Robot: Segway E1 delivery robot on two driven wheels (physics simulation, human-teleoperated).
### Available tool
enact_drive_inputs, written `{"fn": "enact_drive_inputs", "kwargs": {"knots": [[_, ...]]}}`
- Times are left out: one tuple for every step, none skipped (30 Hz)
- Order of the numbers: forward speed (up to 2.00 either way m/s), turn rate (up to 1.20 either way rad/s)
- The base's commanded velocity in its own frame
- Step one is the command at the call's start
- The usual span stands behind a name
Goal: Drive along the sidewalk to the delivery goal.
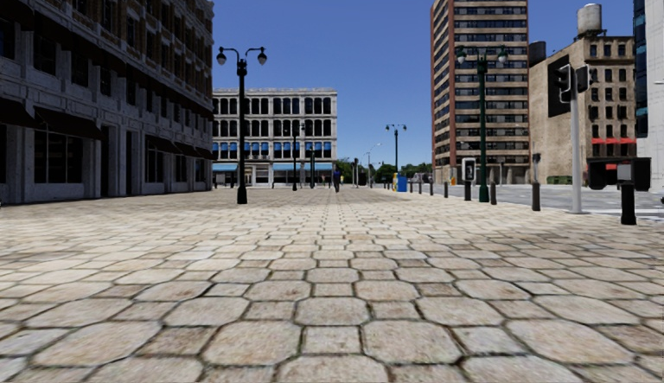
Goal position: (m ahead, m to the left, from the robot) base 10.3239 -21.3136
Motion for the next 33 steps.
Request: {"fn": "enact_drive_inputs", "kwargs": {"knots": [[1.46,0.00],[1.46,0.00],[1.46,0.00],[1.46,0.00],[1.46,0.00],[1.46,0.00],[1.46,0.00],[1.46,0.00],[1.46,0.00],[1.46,0.00],[1.46,0.00],[1.46,0.00],[1.46,0.00],[1.46,0.00],[1.46,0.00],[1.46,0.00],[1.46,0.00],[1.46,0.00],[1.46,0.00],[1.46,0.00],[1.46,0.00],[1.46,0.00],[1.46,0.00],[1.46,0.00],[1.46,0.00],[1.46,0.00],[1.46,0.00],[1.46,0.00],[1.46,0.00],[1.46,0.00],[1.46,0.00],[1.46,0.00],[1.46,0.00]]}}
